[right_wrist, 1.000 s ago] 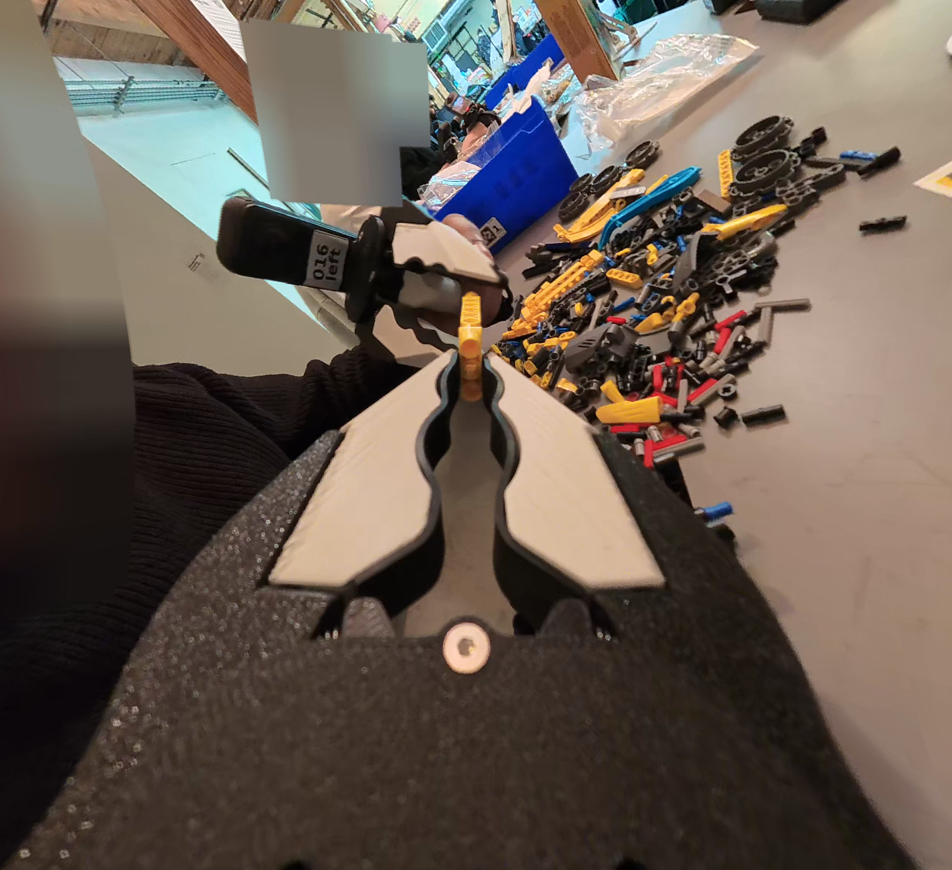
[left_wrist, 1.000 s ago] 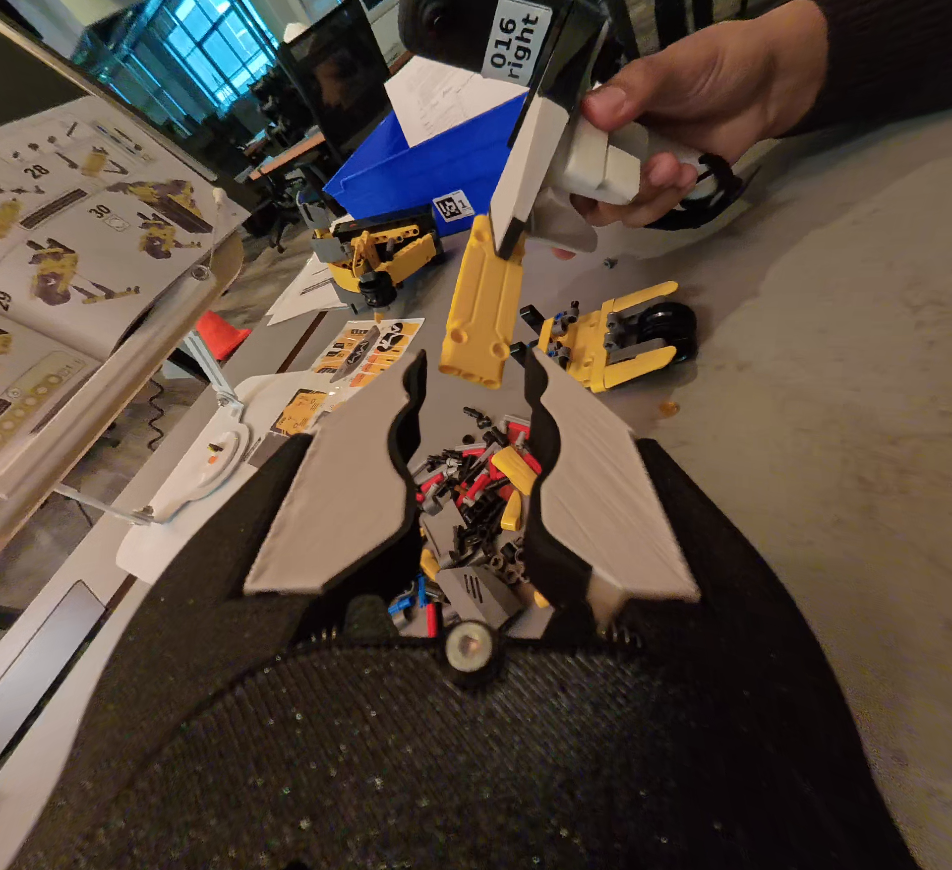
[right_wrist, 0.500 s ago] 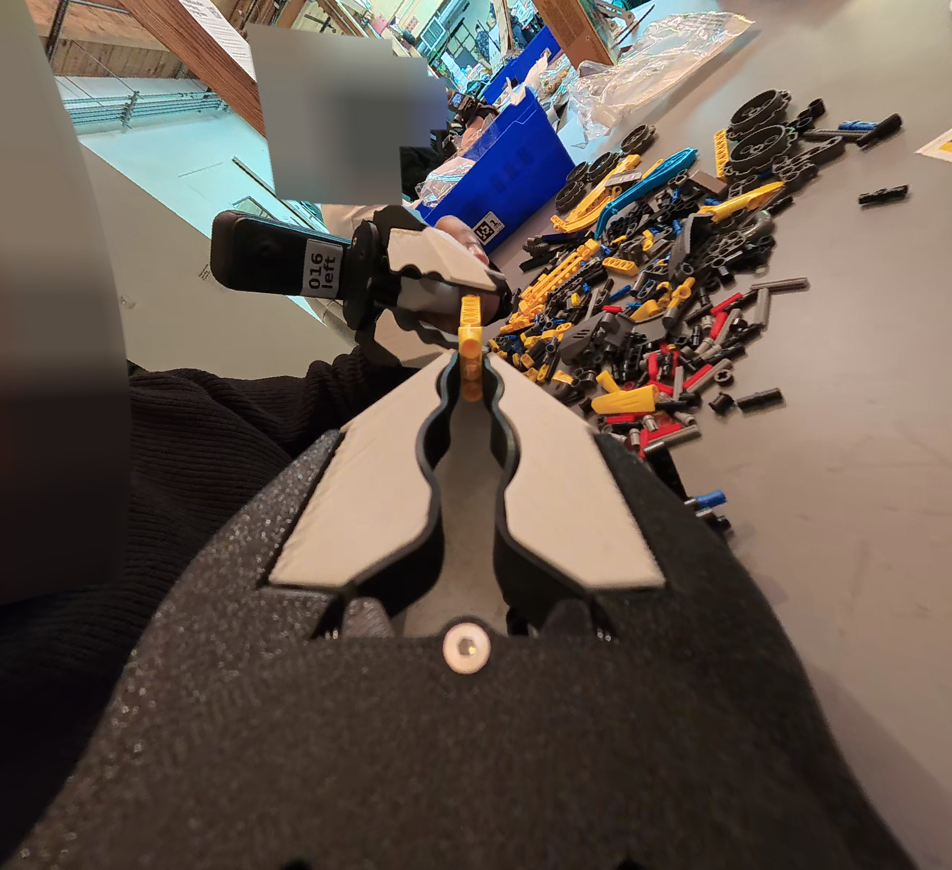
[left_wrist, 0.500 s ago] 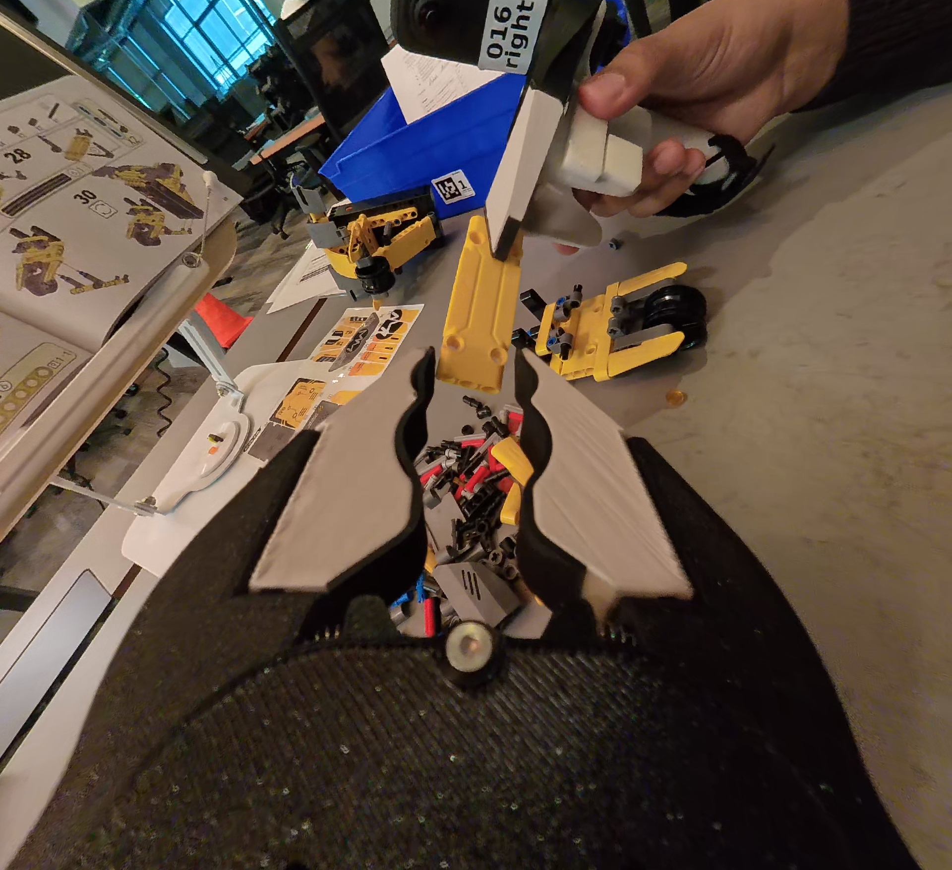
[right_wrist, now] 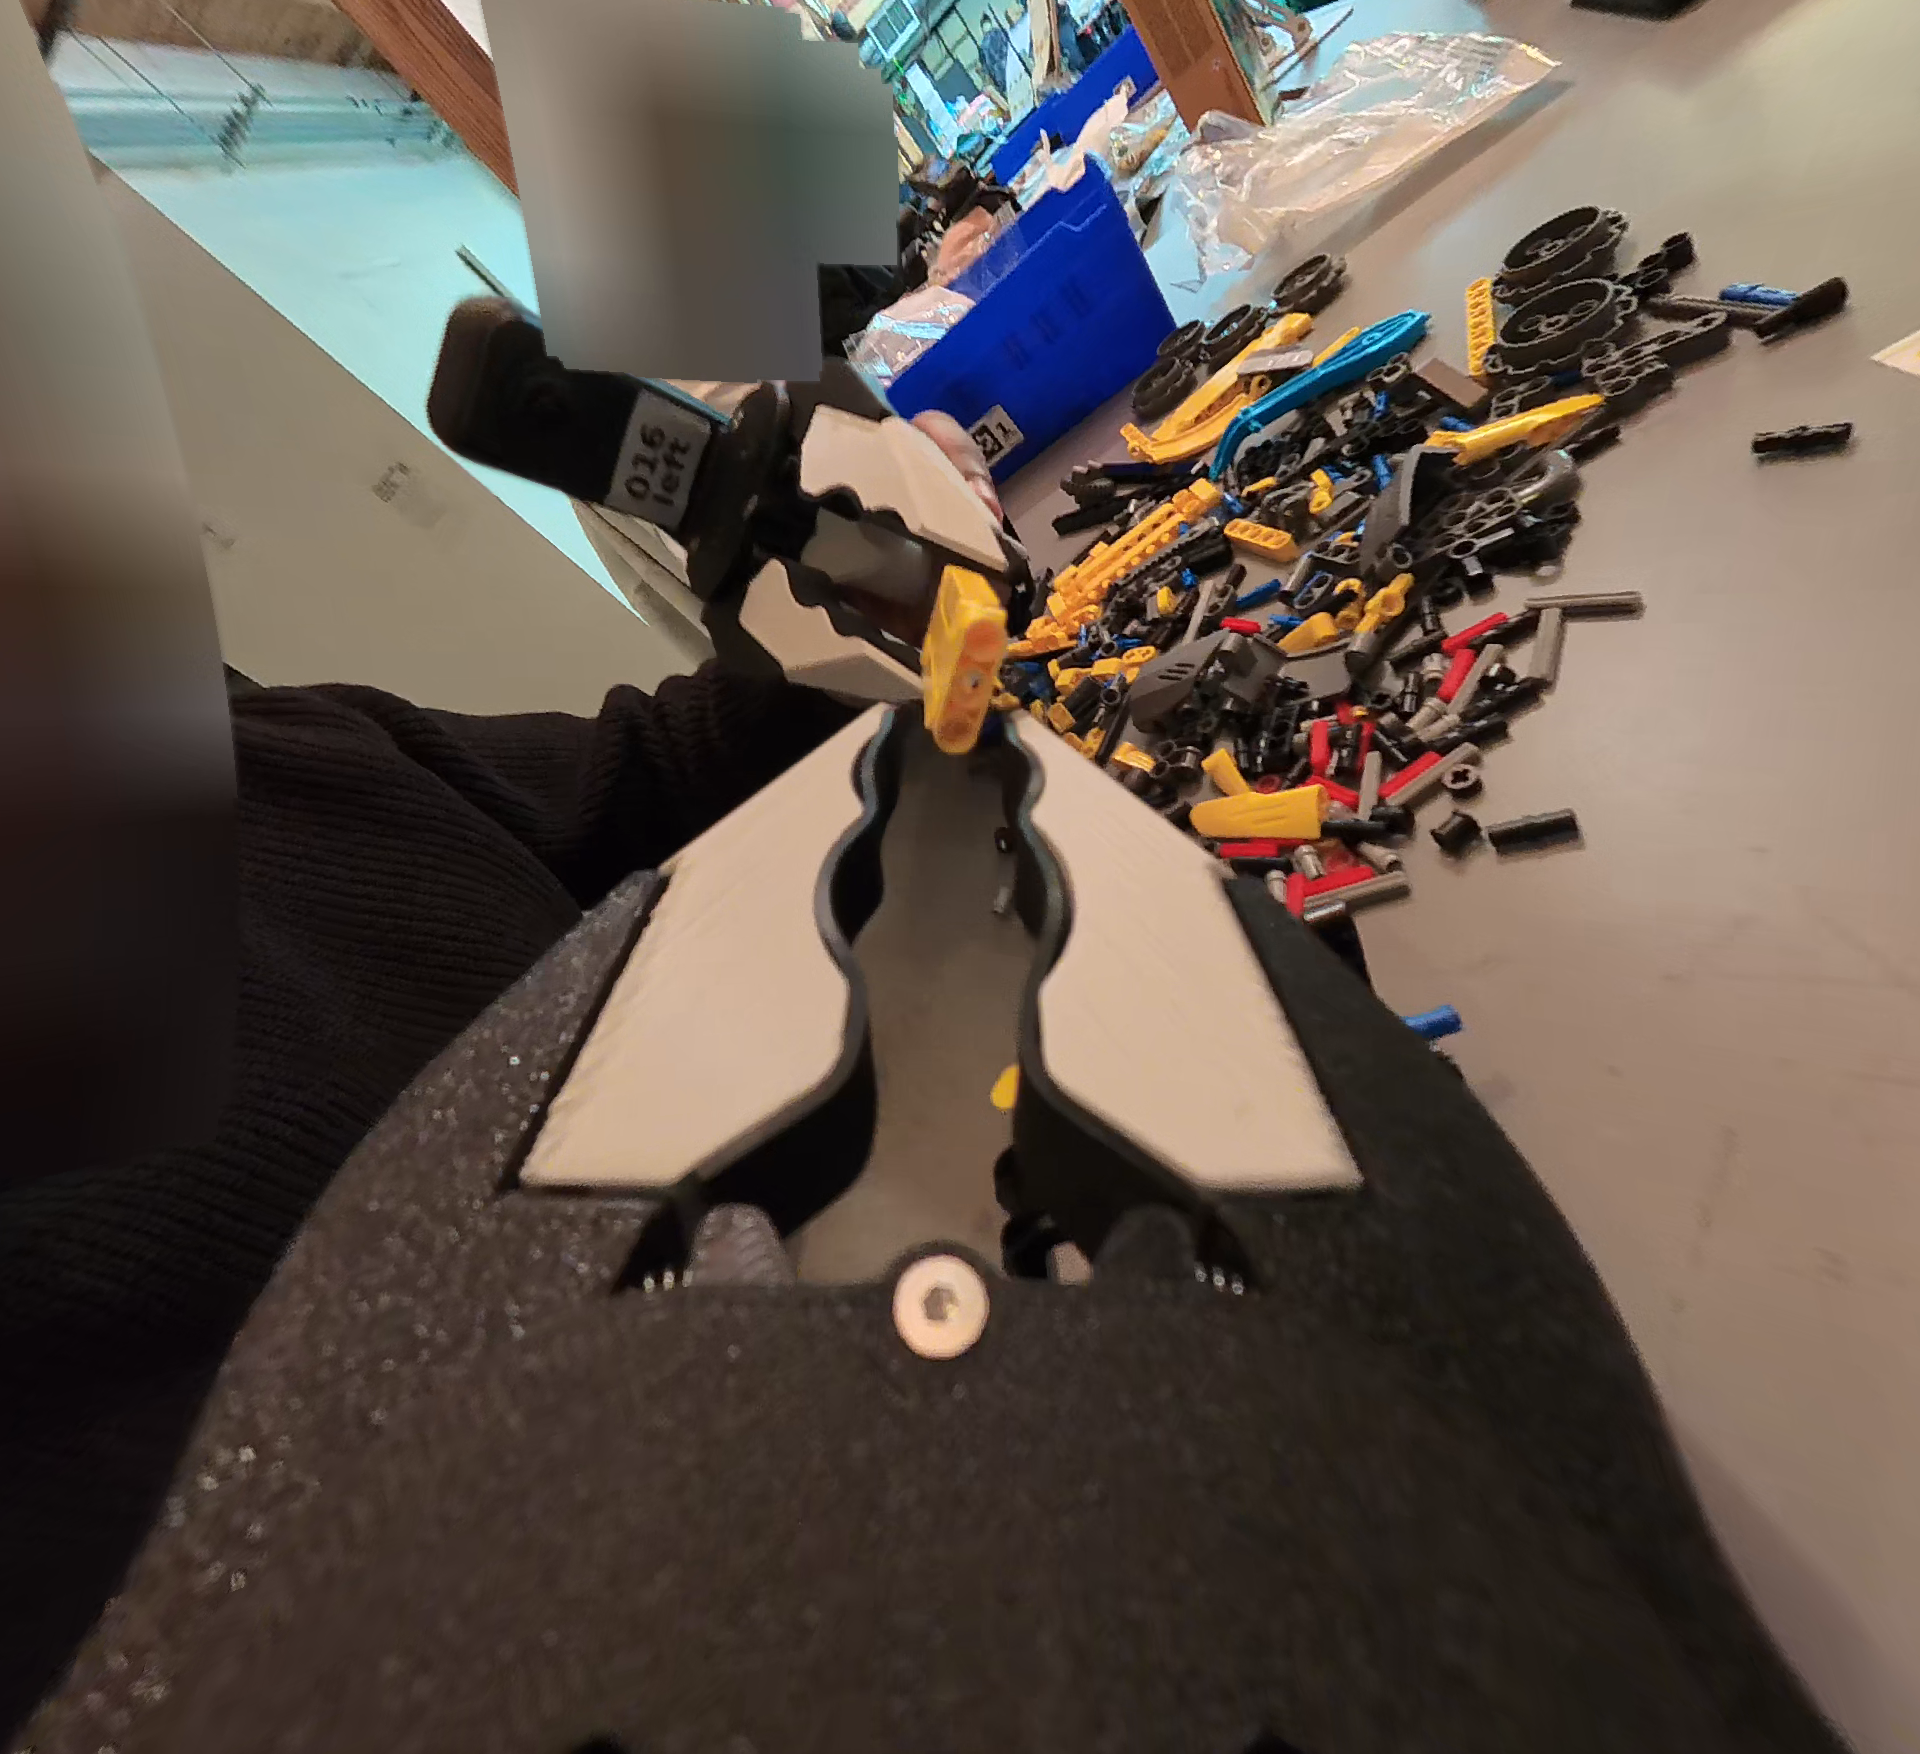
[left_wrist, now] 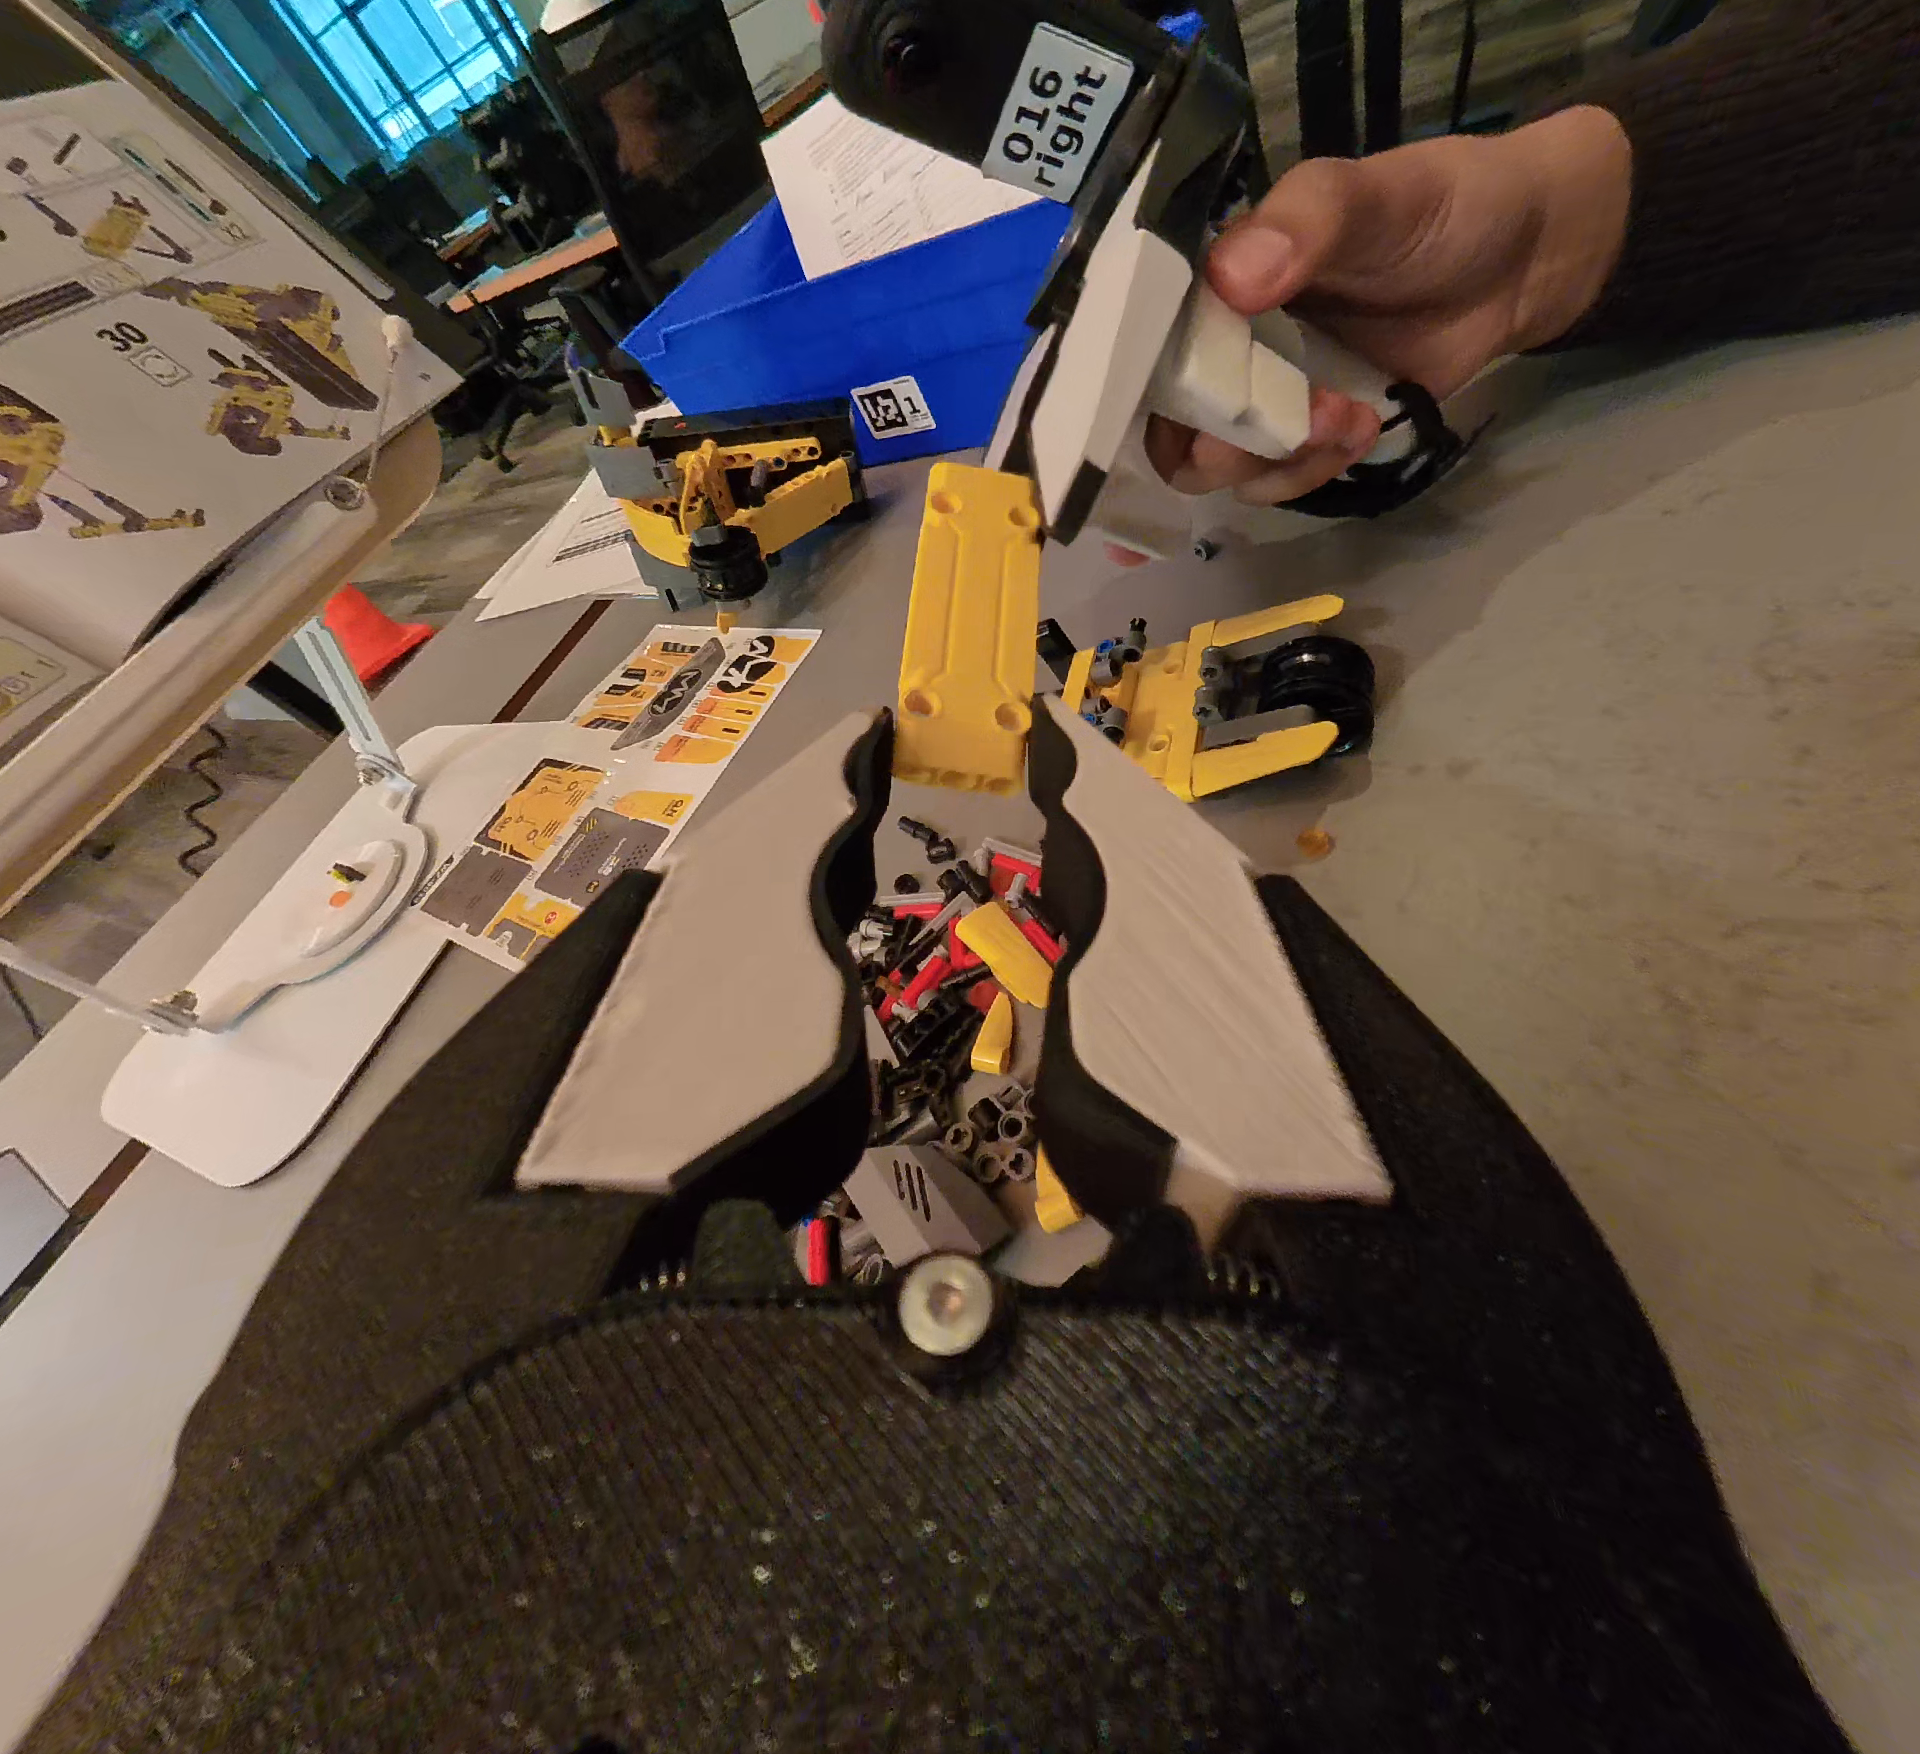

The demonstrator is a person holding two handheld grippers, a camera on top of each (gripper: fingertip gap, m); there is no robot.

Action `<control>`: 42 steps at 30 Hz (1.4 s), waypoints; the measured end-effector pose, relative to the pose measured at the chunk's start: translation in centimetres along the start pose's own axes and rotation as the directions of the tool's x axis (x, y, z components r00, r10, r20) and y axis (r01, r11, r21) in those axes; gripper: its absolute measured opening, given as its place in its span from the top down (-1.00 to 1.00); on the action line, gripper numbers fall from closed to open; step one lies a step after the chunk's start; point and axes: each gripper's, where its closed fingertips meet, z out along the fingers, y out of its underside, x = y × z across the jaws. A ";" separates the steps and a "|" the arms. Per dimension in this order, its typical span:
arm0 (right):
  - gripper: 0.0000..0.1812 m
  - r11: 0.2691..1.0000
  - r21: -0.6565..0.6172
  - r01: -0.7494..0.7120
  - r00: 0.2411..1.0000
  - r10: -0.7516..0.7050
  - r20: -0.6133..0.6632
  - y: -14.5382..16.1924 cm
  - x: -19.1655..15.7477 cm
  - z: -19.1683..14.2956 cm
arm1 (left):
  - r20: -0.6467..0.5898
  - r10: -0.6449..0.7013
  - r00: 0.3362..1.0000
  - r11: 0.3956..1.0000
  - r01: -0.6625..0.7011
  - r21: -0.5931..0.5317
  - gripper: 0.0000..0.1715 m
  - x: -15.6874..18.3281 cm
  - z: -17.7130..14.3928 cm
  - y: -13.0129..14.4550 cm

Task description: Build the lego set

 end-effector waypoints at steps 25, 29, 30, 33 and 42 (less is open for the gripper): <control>0.52 0.990 0.044 0.135 0.979 -0.127 -0.157 -1.9 2.3 -2.4 | -0.548 -0.060 0.834 0.945 -0.129 -0.299 0.73 15.6 0.9 3.4; 0.51 0.992 0.070 0.102 0.988 -0.092 -0.124 -2.1 2.1 -2.4 | -0.575 -0.108 0.811 0.937 -0.110 -0.331 0.73 16.4 1.0 4.0; 0.51 0.992 0.071 0.103 0.987 -0.093 -0.128 -2.1 2.1 -2.4 | -0.577 -0.124 0.807 0.937 -0.096 -0.336 0.73 16.3 0.9 4.0; 0.51 0.992 0.073 0.106 0.986 -0.095 -0.138 -2.2 2.4 -2.6 | -0.576 -0.126 0.808 0.936 -0.097 -0.340 0.73 16.1 0.9 4.1; 0.51 0.989 0.077 0.123 0.981 -0.110 -0.159 -2.3 2.7 -2.8 | -0.594 -0.121 0.795 0.940 -0.100 -0.325 0.64 16.2 0.7 4.1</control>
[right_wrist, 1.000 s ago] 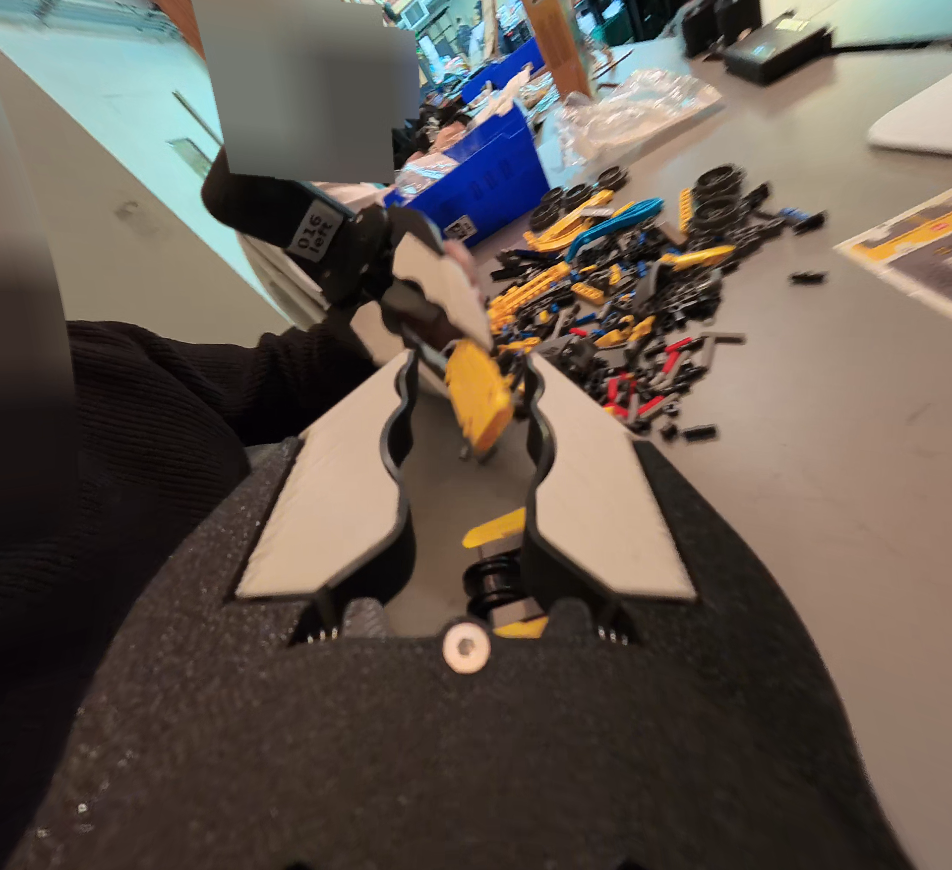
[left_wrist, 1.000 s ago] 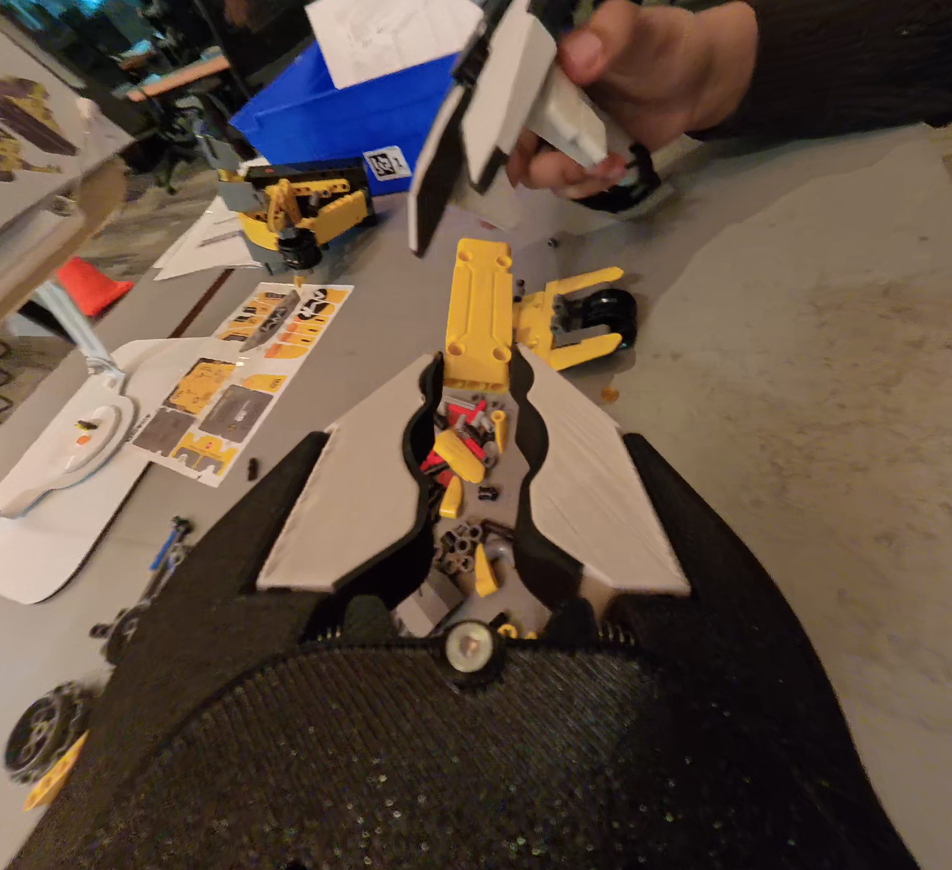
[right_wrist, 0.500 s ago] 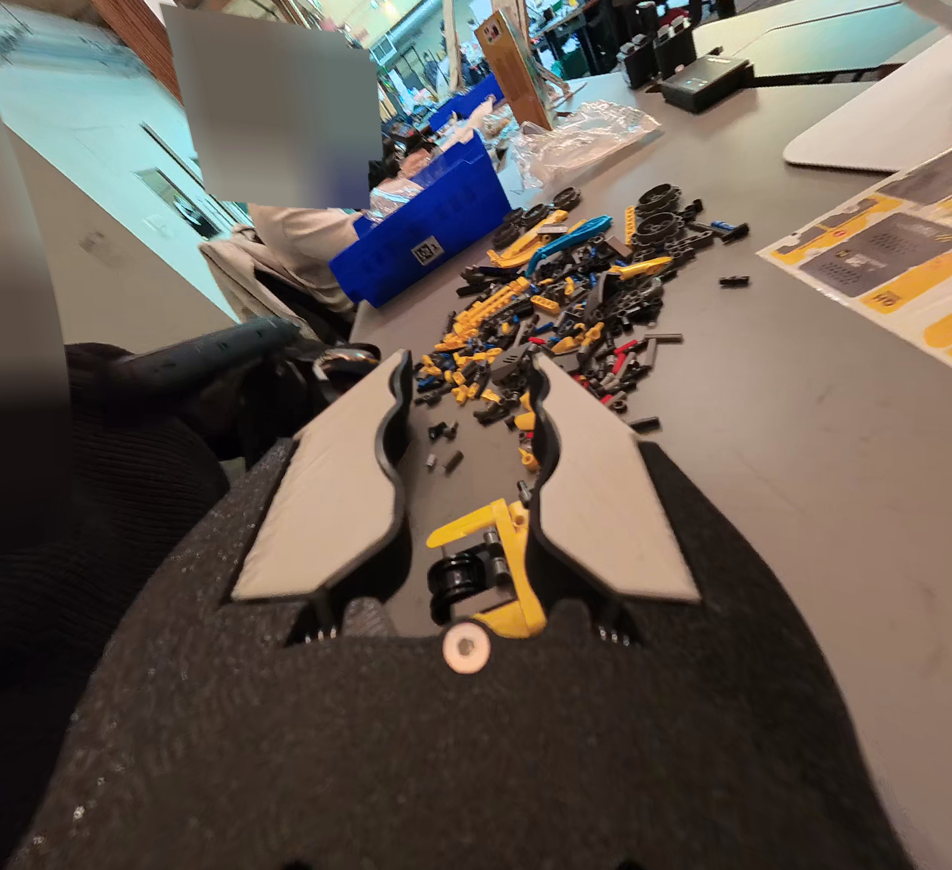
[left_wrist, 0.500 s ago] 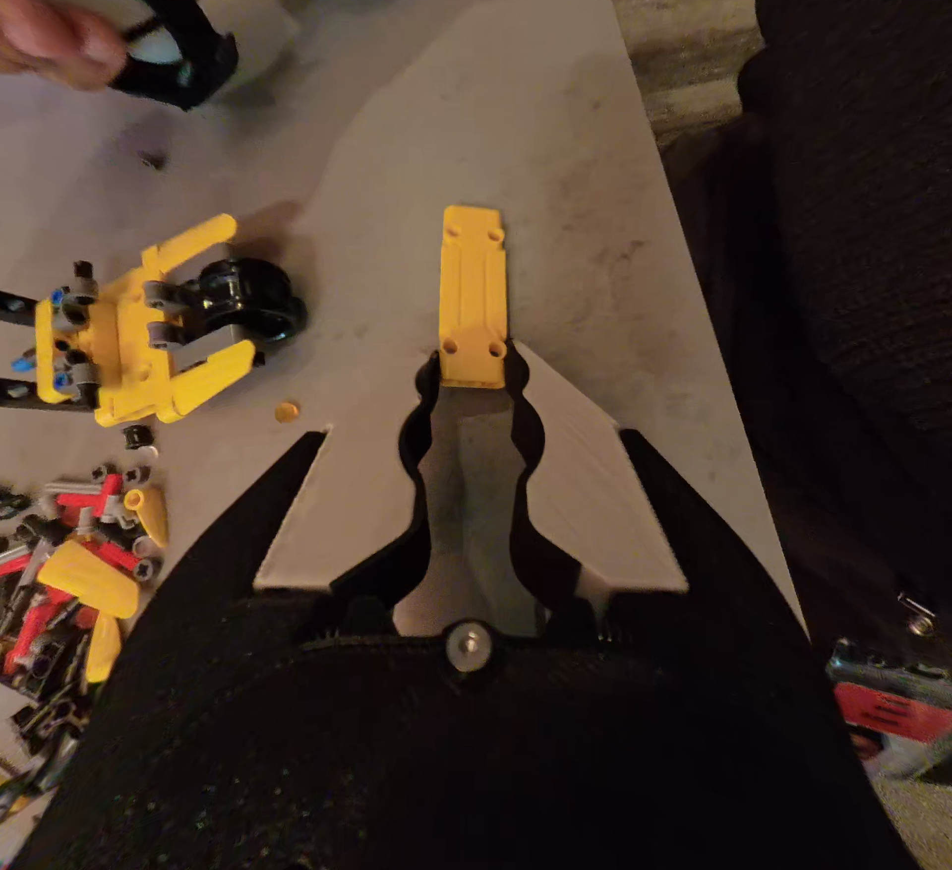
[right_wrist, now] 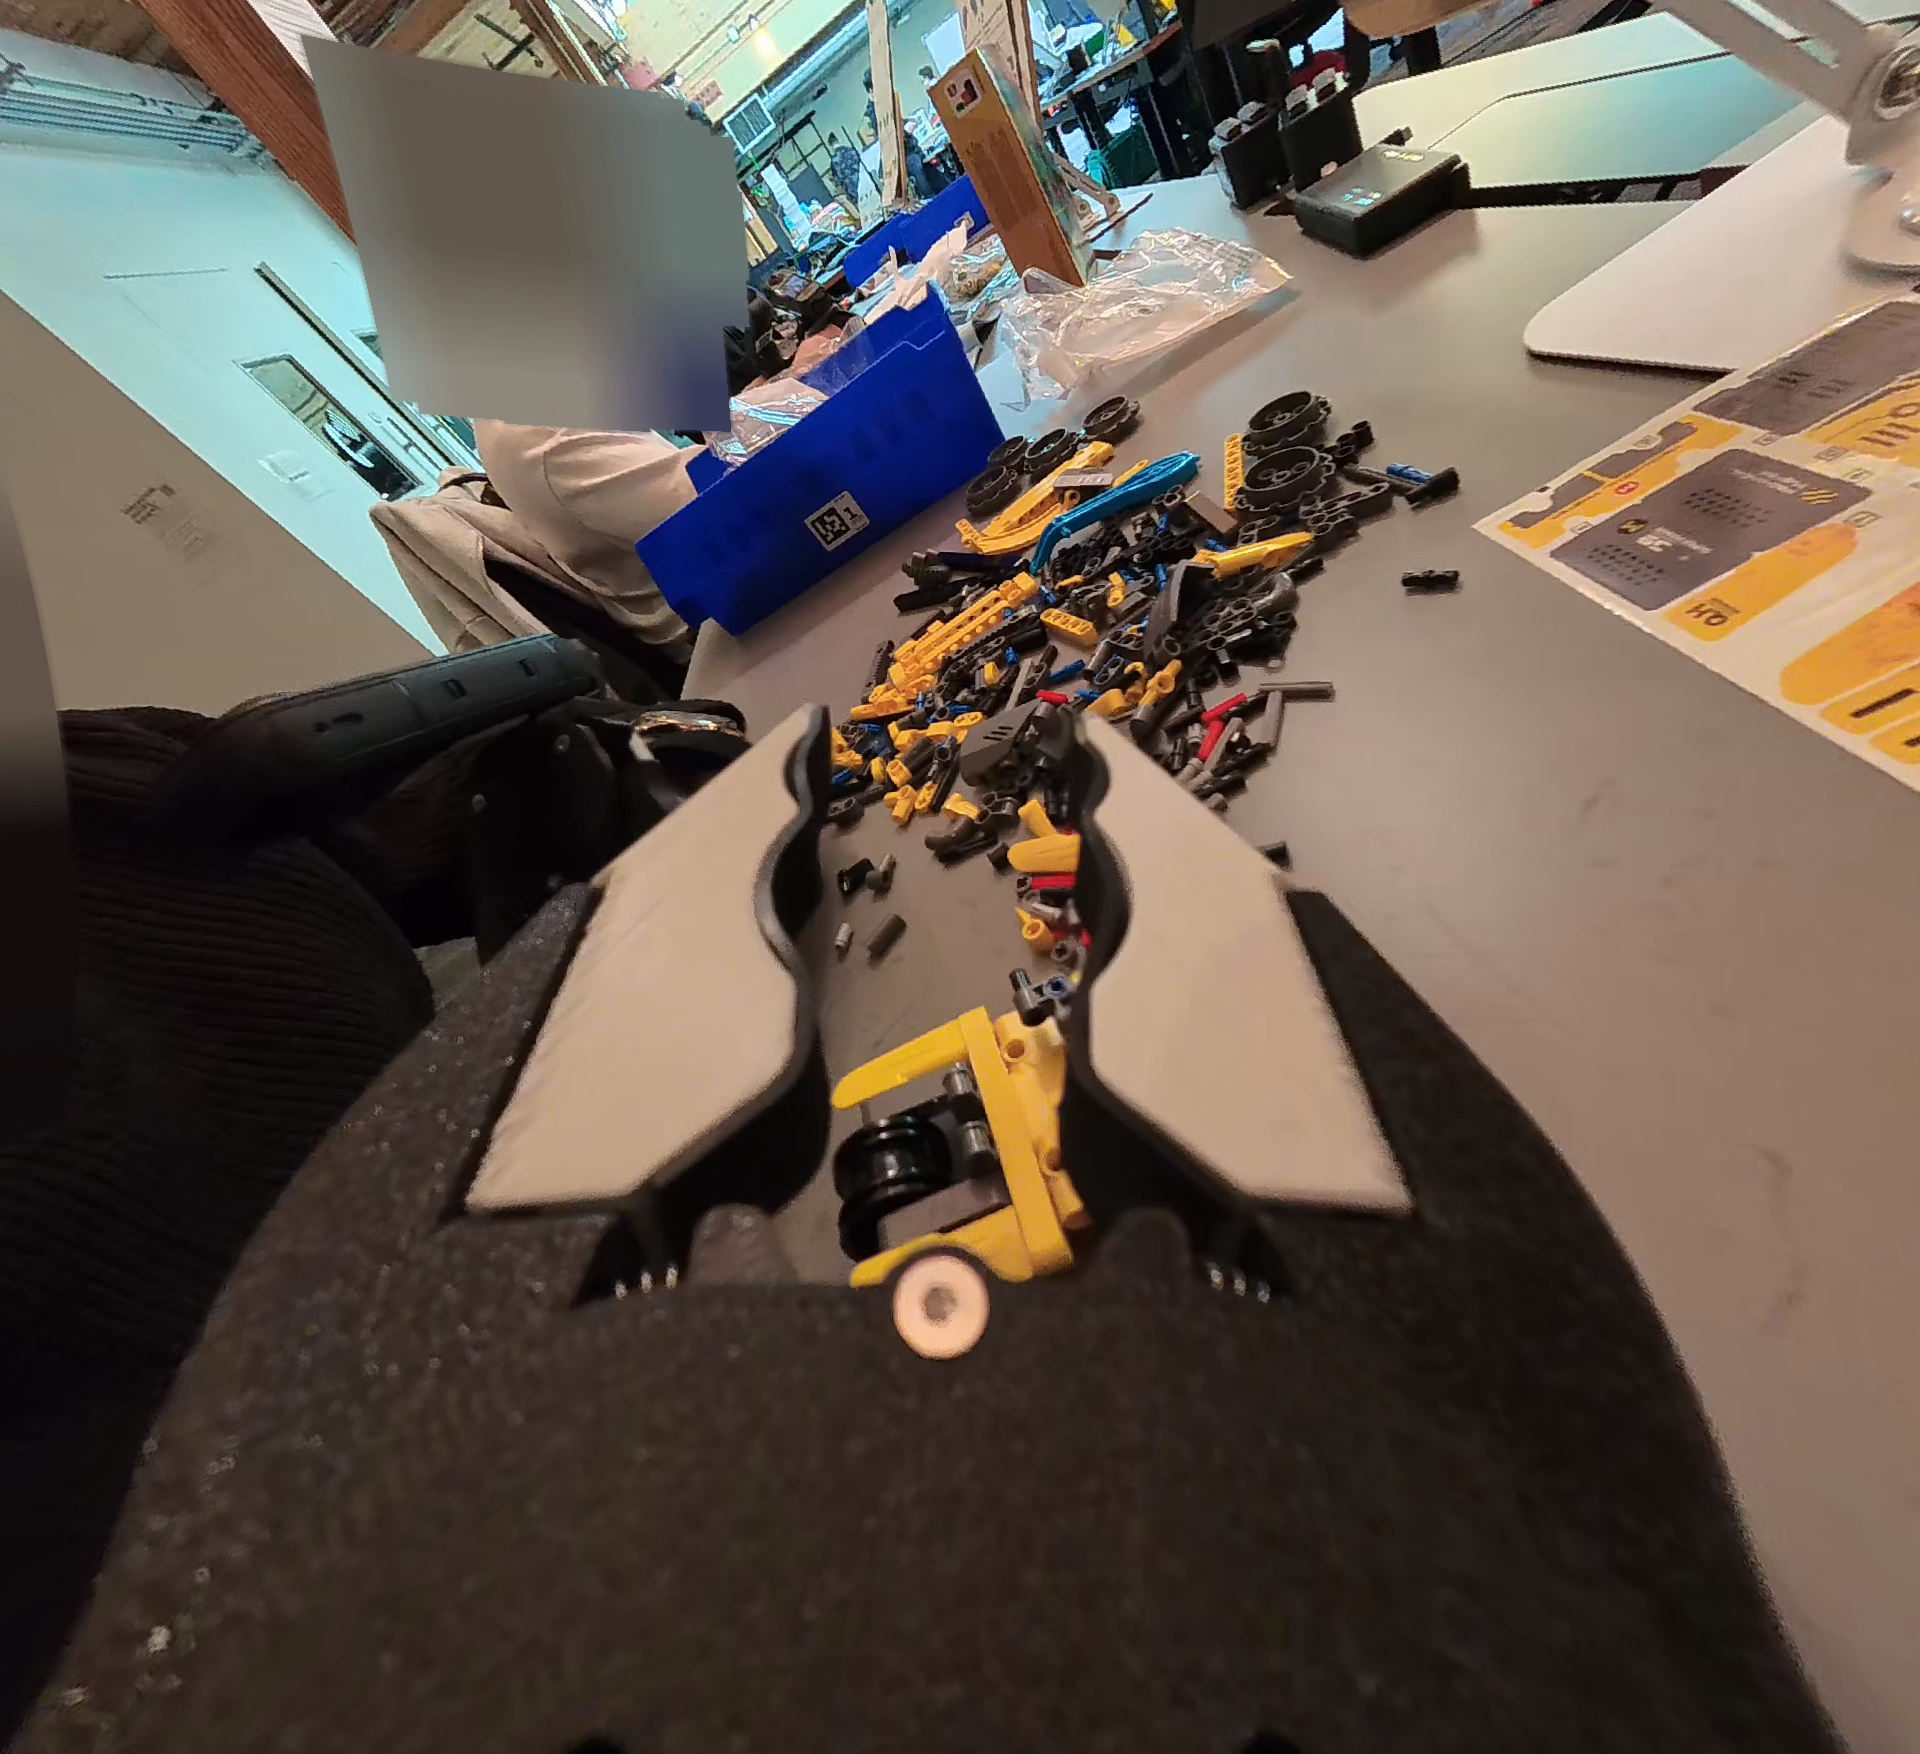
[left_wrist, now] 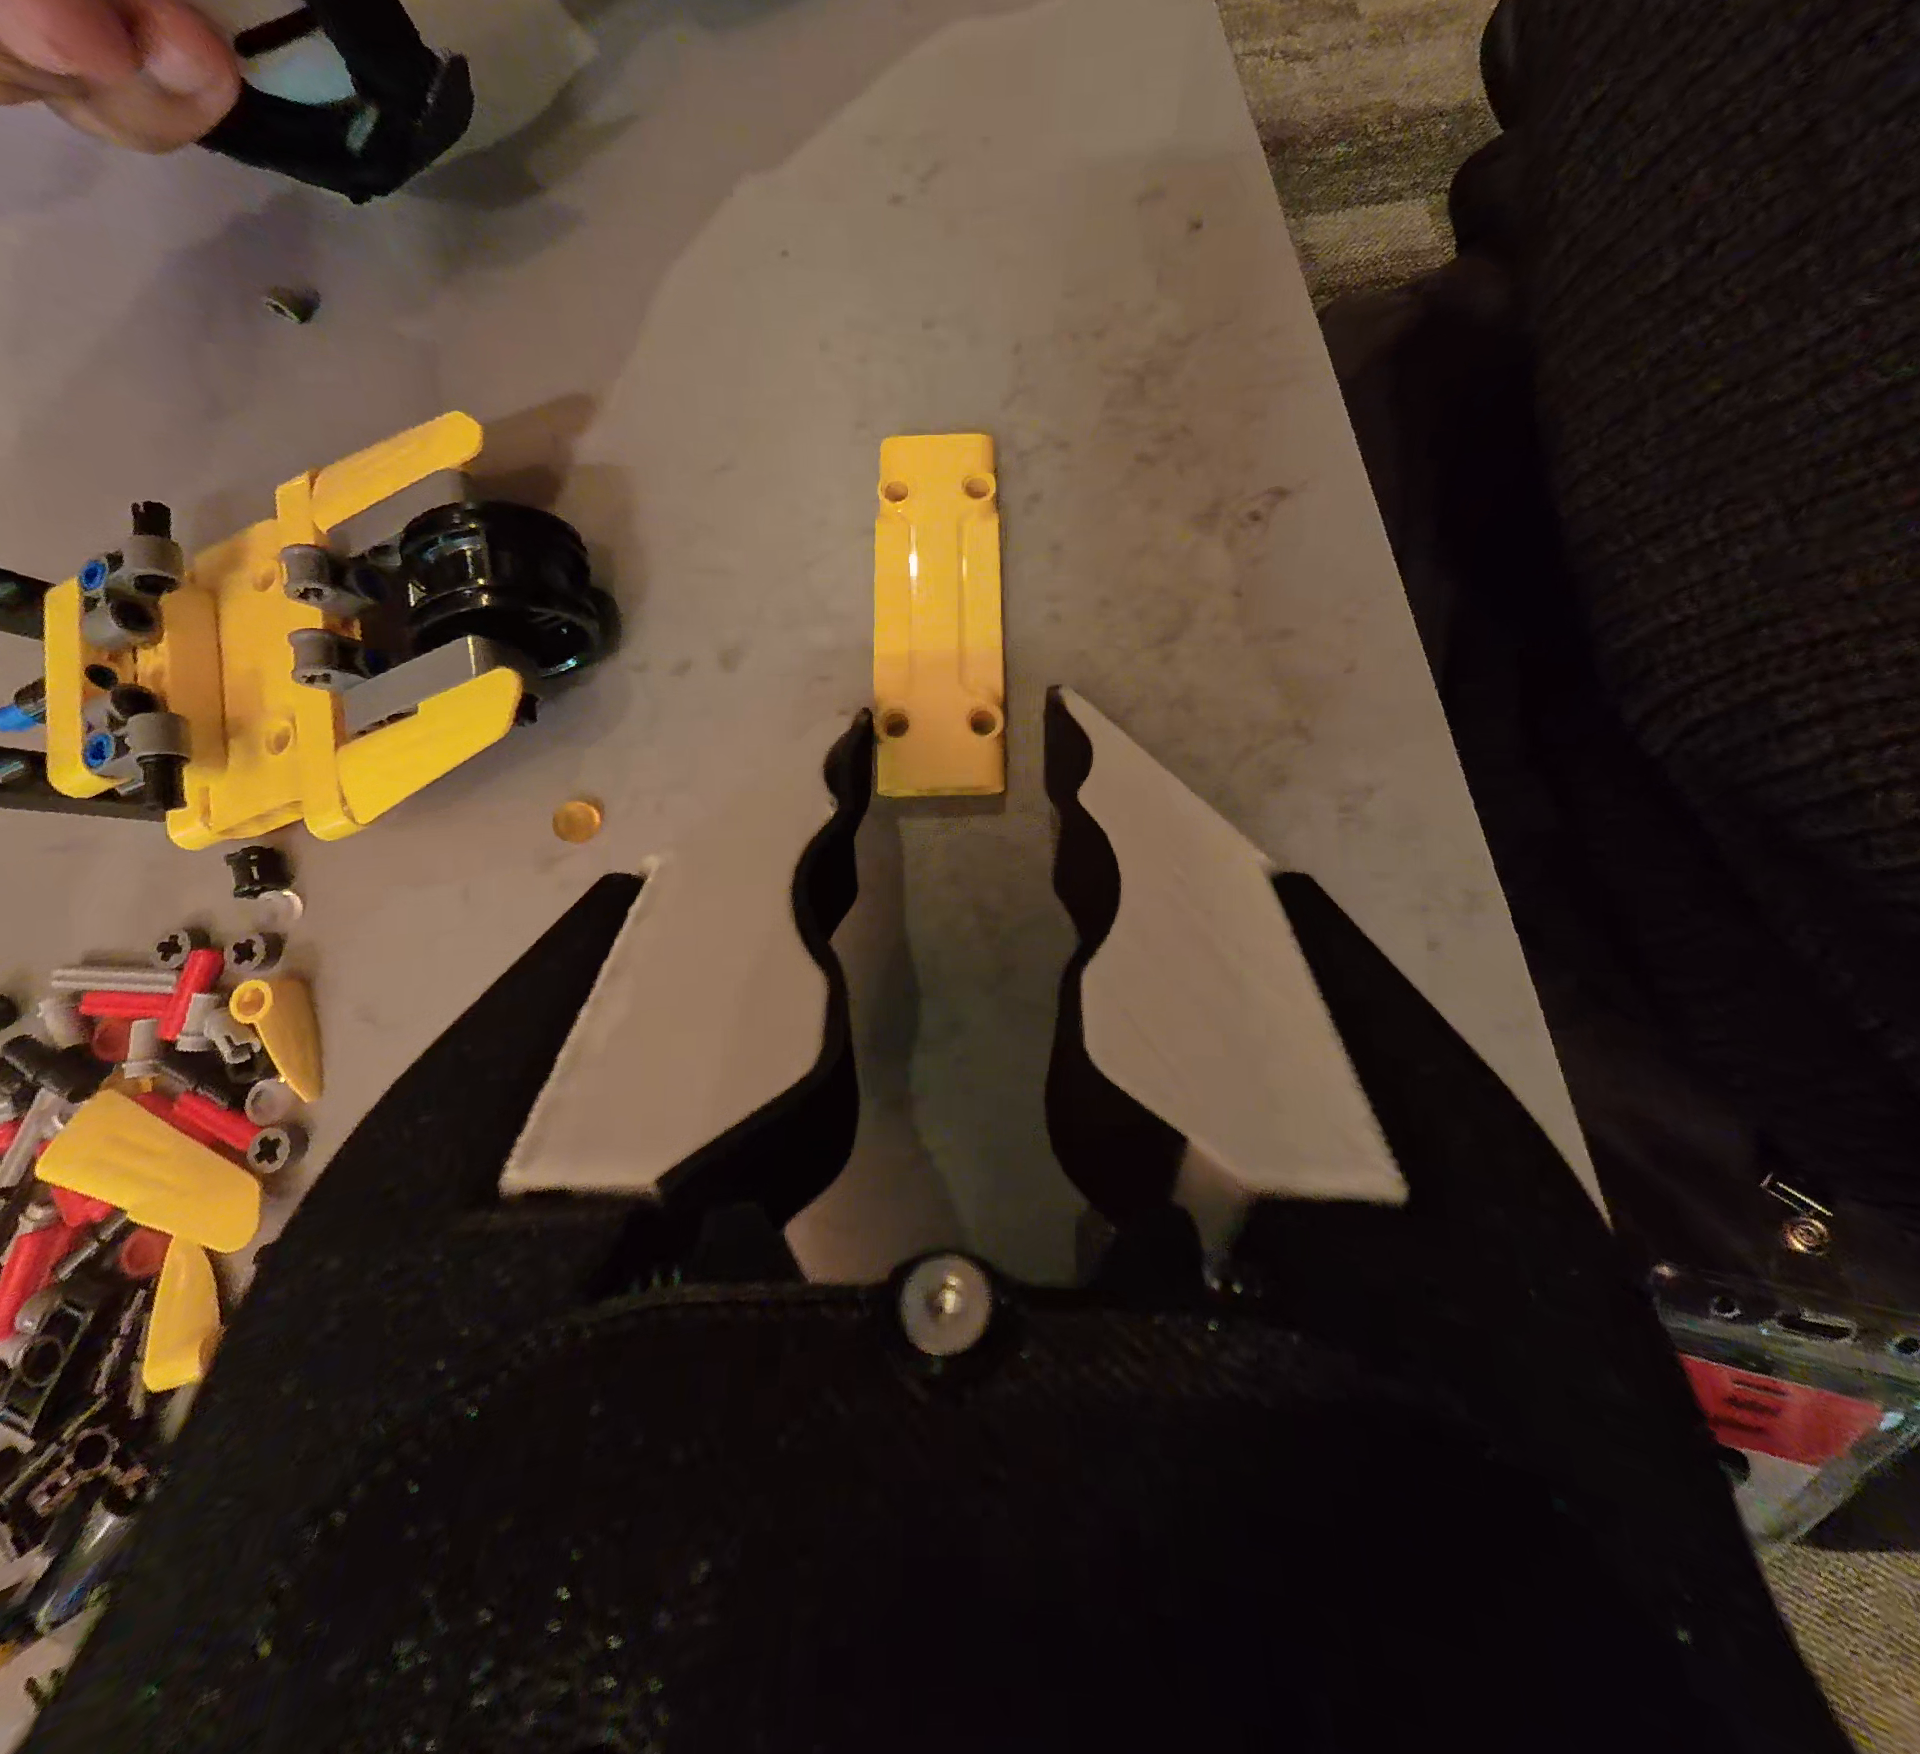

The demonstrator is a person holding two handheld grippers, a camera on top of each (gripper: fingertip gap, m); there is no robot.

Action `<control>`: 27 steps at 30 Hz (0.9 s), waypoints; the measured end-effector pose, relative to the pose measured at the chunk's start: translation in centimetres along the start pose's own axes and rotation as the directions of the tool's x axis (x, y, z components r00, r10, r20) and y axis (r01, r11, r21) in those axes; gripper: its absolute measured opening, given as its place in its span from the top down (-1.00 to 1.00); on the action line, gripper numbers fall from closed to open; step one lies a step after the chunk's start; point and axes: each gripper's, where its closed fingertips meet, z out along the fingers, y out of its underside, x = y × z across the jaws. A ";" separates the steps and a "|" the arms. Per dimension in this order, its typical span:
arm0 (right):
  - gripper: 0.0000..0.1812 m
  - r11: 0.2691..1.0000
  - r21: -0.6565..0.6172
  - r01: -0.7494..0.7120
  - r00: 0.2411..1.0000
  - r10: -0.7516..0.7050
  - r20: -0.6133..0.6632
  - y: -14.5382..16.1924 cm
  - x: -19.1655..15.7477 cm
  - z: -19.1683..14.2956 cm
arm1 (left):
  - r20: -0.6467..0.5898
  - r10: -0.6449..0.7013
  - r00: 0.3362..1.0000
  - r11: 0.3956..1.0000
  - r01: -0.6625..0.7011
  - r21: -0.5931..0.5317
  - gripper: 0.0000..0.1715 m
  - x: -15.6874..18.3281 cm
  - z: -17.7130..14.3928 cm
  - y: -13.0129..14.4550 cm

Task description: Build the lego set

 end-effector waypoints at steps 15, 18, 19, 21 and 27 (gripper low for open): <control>1.00 0.798 -0.363 0.481 0.572 -0.599 -0.561 -0.5 8.9 -4.2 | 0.084 -0.131 0.988 0.932 0.094 0.351 0.44 -4.6 -5.8 -3.2; 1.00 0.779 -0.367 0.509 0.535 -0.620 -0.574 -0.3 9.3 -4.2 | 0.158 -0.207 0.965 0.907 0.129 0.401 0.44 -6.9 -7.4 -2.9; 1.00 0.779 -0.373 0.504 0.539 -0.621 -0.569 -0.1 9.5 -4.2 | 0.196 -0.231 0.953 0.902 0.134 0.410 0.45 -7.8 -7.8 -2.6; 0.99 0.799 -0.368 0.475 0.603 -0.600 -0.526 0.7 9.2 -3.7 | 0.286 -0.276 0.918 0.893 0.136 0.429 0.46 -9.6 -8.9 -2.0; 0.98 0.907 -0.227 0.353 0.787 -0.420 -0.452 0.7 8.0 -3.4 | 0.319 -0.388 0.865 0.847 0.198 0.494 0.47 -11.8 -10.5 -1.2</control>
